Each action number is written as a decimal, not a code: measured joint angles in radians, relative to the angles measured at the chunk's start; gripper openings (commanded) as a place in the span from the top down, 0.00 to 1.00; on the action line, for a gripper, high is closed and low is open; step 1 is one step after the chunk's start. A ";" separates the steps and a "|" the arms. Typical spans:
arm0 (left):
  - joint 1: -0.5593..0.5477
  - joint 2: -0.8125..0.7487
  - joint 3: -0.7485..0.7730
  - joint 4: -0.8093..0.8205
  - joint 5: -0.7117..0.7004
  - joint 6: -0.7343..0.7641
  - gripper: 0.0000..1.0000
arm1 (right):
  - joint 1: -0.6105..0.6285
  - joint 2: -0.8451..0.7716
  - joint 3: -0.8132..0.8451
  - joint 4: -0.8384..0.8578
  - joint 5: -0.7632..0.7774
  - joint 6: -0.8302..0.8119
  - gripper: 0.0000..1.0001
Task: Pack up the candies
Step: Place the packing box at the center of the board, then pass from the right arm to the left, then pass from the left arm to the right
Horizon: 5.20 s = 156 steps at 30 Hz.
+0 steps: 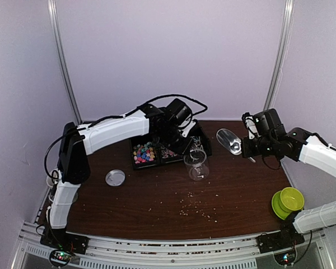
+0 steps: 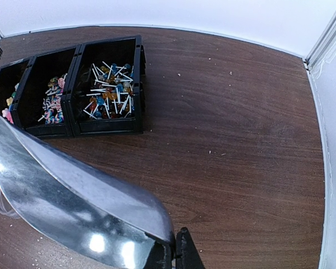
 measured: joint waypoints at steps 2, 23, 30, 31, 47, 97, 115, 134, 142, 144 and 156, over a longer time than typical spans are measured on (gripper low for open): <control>-0.010 0.032 0.014 0.001 0.010 -0.008 1.00 | 0.000 -0.001 -0.003 0.001 0.000 0.001 1.00; -0.040 0.092 0.031 -0.001 0.027 -0.042 0.76 | -0.003 -0.011 -0.013 0.014 -0.005 0.003 1.00; -0.040 0.092 0.050 -0.003 0.032 -0.043 0.35 | -0.004 -0.010 -0.013 0.014 -0.014 0.002 1.00; -0.040 0.092 0.055 -0.003 0.031 -0.044 0.30 | -0.004 -0.009 -0.013 0.014 -0.018 0.002 1.00; 0.008 -0.407 -0.221 0.043 0.000 0.060 0.02 | 0.057 0.030 0.032 0.007 -0.087 -0.054 1.00; 0.012 -0.591 -0.582 0.277 0.255 0.004 1.00 | 0.433 0.224 0.241 0.051 0.084 -0.129 0.96; 0.056 -0.663 -0.649 0.271 0.291 0.005 1.00 | 0.437 0.044 0.061 0.218 0.045 -0.322 0.26; 0.126 -0.770 -0.854 0.359 0.552 0.019 1.00 | 0.510 -0.171 -0.274 0.652 -0.164 -0.754 0.36; 0.163 -0.772 -0.958 0.518 0.605 -0.058 1.00 | 0.568 -0.107 -0.274 0.657 -0.147 -0.833 0.43; 0.171 -0.774 -0.970 0.536 0.606 -0.066 1.00 | 0.571 -0.101 -0.274 0.661 -0.137 -0.846 0.46; 0.174 -0.774 -0.992 0.628 0.667 -0.107 1.00 | 0.581 -0.043 -0.274 0.710 -0.041 -0.893 0.61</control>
